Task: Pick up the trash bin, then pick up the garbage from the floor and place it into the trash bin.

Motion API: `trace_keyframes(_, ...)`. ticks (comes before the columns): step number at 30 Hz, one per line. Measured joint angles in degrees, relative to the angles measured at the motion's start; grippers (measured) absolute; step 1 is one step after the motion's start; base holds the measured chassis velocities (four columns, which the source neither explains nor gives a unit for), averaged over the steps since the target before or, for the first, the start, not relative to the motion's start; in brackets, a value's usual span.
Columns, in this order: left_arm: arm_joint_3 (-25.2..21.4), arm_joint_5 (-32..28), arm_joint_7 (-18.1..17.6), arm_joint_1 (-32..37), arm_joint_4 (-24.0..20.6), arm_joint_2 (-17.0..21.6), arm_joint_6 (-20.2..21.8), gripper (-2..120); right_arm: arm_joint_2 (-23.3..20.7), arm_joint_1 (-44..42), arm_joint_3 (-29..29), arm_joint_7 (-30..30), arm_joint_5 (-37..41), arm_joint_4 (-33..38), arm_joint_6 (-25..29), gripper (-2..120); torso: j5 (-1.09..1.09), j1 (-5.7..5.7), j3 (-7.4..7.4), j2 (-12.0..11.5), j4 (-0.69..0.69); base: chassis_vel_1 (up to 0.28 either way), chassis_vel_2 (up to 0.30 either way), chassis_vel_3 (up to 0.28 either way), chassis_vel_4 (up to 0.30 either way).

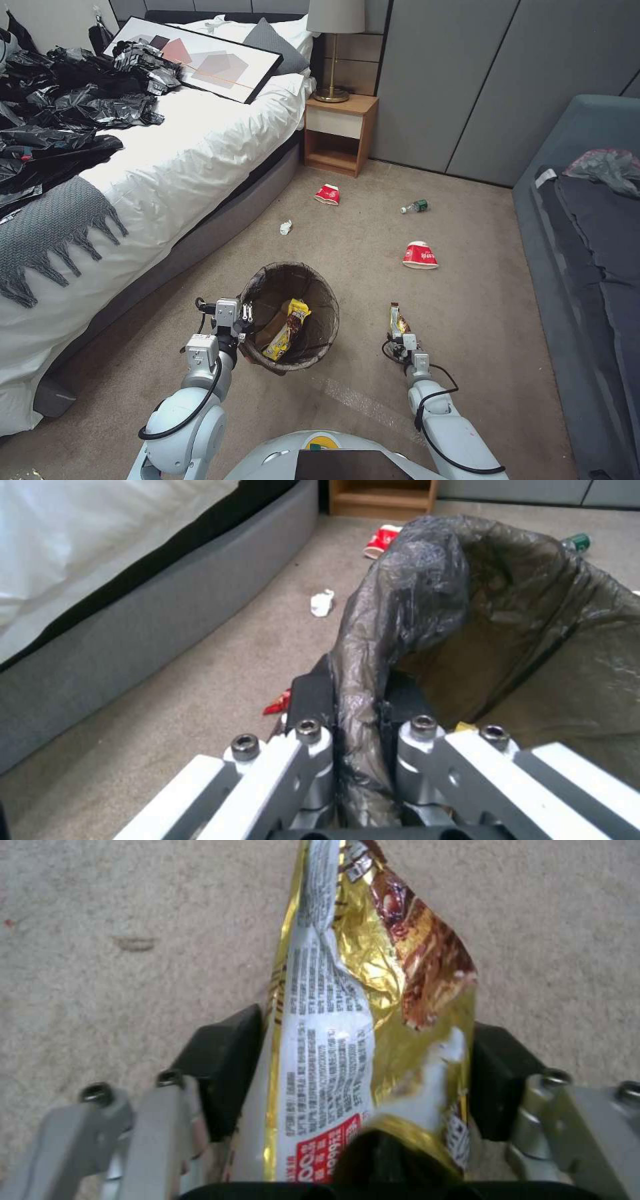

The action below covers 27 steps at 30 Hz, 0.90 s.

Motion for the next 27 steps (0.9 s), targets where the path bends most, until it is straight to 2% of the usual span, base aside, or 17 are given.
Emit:
trace_keyframes(6, 0.0, 0.0, 0.0, 0.0, 0.1, 0.0, 0.0, 6, 0.1, -0.1, 0.0, 0.1, -0.2, 0.2, 0.1, 47, 0.01, 0.00, 0.00, 0.0, 0.01, 0.000, 0.000, 0.000, 0.000)
trace_keyframes(8, 0.0, 0.0, 0.0, -0.1, 0.1, 0.0, 0.0, 6, 0.2, -0.1, 0.0, 0.1, -0.3, 0.1, 0.3, 37, 0.00, 0.00, 0.00, 0.0, 0.00, 0.000, 0.000, 0.000, 0.000)
trace_keyframes(10, 0.0, 0.0, 0.0, -0.1, 0.1, 0.0, 0.0, 6, 0.2, -0.2, 0.0, 0.1, -0.3, 0.1, 0.3, 34, 0.01, 0.00, 0.00, 0.0, 0.00, 0.000, 0.000, 0.000, 0.000)
trace_keyframes(13, 0.0, 0.0, 0.0, -0.2, 0.3, 0.0, 0.0, 6, 0.2, -0.2, 0.1, 0.2, -0.4, 0.1, 0.6, 16, 0.01, 0.00, 0.00, 0.0, 0.00, 0.000, 0.000, 0.000, 0.000)
trace_keyframes(14, 0.0, 0.0, 0.0, -0.2, 0.3, 0.0, 0.0, 6, 0.2, -0.2, 0.1, 0.2, -0.4, 0.1, 0.6, 16, 0.01, 0.00, 0.00, 0.0, 0.00, 0.000, 0.000, 0.000, 0.000)
trace_keyframes(19, 0.0, 0.0, 0.0, -0.4, 0.3, 0.0, 0.2, 6, 0.1, -0.1, 0.2, 0.3, -0.6, 0.0, 0.8, 0, -0.03, 0.00, 0.00, 0.0, -0.02, 0.000, 0.000, 0.000, 0.000)
trace_keyframes(27, 0.0, 0.0, 0.1, -0.5, 0.4, 0.0, 0.3, 6, 0.1, -0.1, 0.2, 0.4, -1.0, 0.1, 1.3, 0, 0.00, 0.00, 0.01, 0.0, -0.02, 0.000, 0.000, 0.000, 0.000)
